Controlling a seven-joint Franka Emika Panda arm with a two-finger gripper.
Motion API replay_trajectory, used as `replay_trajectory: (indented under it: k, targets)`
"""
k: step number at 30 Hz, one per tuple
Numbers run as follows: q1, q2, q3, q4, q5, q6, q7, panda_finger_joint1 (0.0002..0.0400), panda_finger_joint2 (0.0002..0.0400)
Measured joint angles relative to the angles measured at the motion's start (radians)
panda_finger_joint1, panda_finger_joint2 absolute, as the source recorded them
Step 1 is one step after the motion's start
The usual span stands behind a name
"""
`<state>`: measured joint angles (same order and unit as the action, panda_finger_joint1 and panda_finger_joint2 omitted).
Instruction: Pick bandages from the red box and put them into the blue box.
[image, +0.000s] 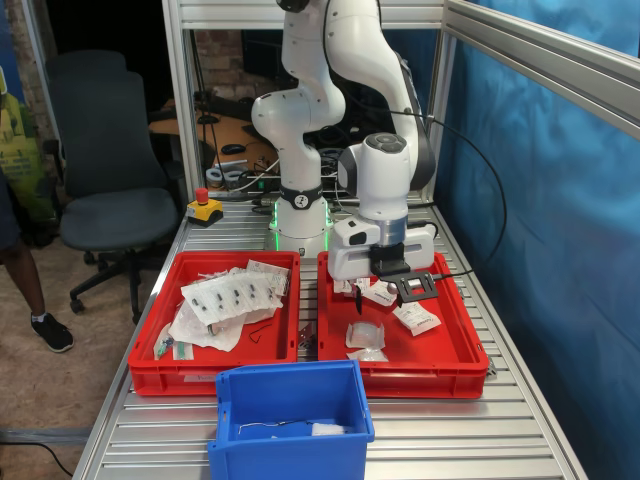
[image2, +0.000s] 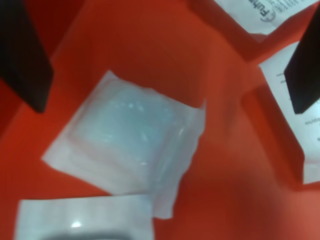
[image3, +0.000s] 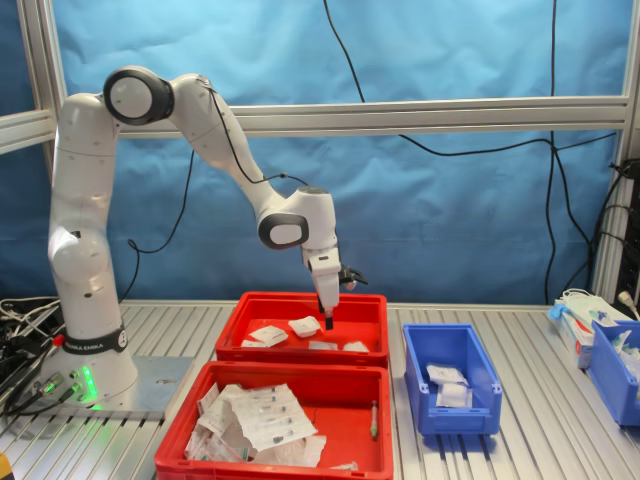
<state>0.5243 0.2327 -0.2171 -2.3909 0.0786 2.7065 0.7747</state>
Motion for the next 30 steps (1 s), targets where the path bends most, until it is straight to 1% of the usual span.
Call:
replay_trajectory:
  k: [5,13,15,30]
  targets:
    - [0.033,0.029,0.0,-0.005,0.0,0.023,0.0,0.04,0.04]
    - [0.081,0.051,0.001,-0.006,0.0,0.039,0.0,0.04,0.04]
    - [0.104,0.053,0.001,-0.006,0.0,0.041,0.0,0.04,0.04]
    - [0.168,0.071,0.002,-0.006,0.0,0.05,0.0,0.04,0.04]
